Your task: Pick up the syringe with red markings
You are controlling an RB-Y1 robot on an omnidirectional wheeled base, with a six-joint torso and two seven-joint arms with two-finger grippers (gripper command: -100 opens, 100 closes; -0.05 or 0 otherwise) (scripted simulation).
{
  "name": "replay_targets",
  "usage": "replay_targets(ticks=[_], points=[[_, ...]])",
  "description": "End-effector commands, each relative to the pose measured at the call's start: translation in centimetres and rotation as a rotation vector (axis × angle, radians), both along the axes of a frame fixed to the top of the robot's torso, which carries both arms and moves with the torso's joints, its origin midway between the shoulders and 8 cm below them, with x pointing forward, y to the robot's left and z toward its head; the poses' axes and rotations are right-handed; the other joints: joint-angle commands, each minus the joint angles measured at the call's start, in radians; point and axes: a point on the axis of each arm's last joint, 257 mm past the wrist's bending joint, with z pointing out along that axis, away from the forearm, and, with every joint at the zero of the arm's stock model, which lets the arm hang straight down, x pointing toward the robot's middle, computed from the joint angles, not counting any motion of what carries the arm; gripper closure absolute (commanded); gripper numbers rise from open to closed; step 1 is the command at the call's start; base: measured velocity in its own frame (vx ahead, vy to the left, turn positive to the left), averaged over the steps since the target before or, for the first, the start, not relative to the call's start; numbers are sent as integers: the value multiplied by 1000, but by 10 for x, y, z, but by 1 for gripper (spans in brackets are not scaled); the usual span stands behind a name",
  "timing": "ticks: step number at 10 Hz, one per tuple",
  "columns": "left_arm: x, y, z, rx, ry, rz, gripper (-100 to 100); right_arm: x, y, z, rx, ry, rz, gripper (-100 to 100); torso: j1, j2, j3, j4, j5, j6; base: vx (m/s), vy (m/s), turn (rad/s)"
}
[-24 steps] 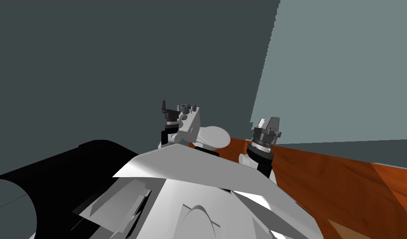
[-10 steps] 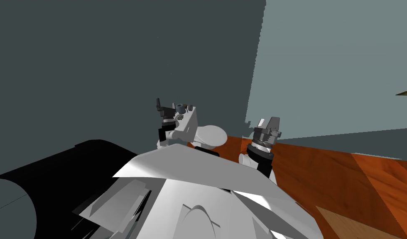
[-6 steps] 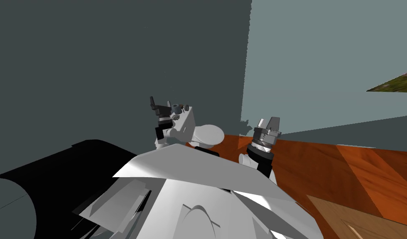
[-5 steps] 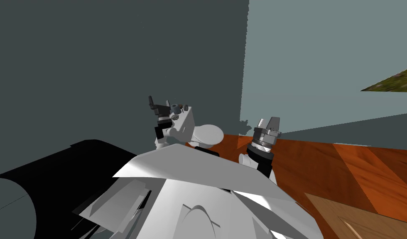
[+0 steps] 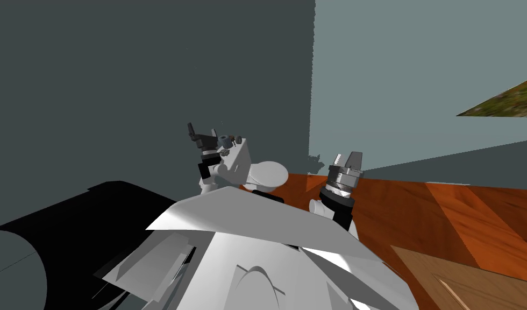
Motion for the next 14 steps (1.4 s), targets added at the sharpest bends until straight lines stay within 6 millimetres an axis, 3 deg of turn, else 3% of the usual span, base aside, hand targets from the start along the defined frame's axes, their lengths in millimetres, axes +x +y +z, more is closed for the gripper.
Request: replay_targets(ticks=[1,9,14], points=[[-3,6,2,-1,-8,17,-100,0,0,0,0,0,0,0,0,0,0,0,0,0,8,-54,-11],[-3,6,2,-1,-8,17,-100,0,0,0,0,0,0,0,2,-1,0,0,0,-1,0,-5,-9],[21,18,-8,-116,-80,-21,-100,0,0,0,0,0,0,0,-5,1,1,0,-1,0,-32,-80,68]])
